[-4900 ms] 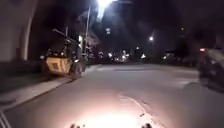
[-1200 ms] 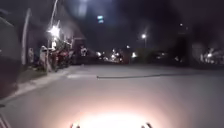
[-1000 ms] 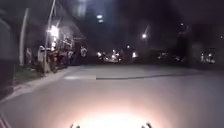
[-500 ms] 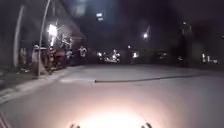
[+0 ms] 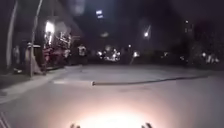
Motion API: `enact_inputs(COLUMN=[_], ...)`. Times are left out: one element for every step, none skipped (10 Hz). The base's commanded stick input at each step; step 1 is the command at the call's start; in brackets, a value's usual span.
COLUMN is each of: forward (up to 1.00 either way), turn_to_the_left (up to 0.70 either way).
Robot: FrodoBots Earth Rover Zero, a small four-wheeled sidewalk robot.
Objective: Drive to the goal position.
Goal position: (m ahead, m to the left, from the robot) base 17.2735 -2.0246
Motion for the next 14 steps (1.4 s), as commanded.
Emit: enact_inputs(forward=[0.7, 0.7, 0.7, 0.7, 0.7, 0.7, 0.7, 0.7, 0.7, 0.7, 0.7, 0.7, 0.7, 0.7], turn_to_the_left=[0.0, 0.0, 0.0, 0.0, 0.0, 0.0, 0.0, 0.0, 0.0, 0.0, 0.0, 0.0, 0.0, 0.0])
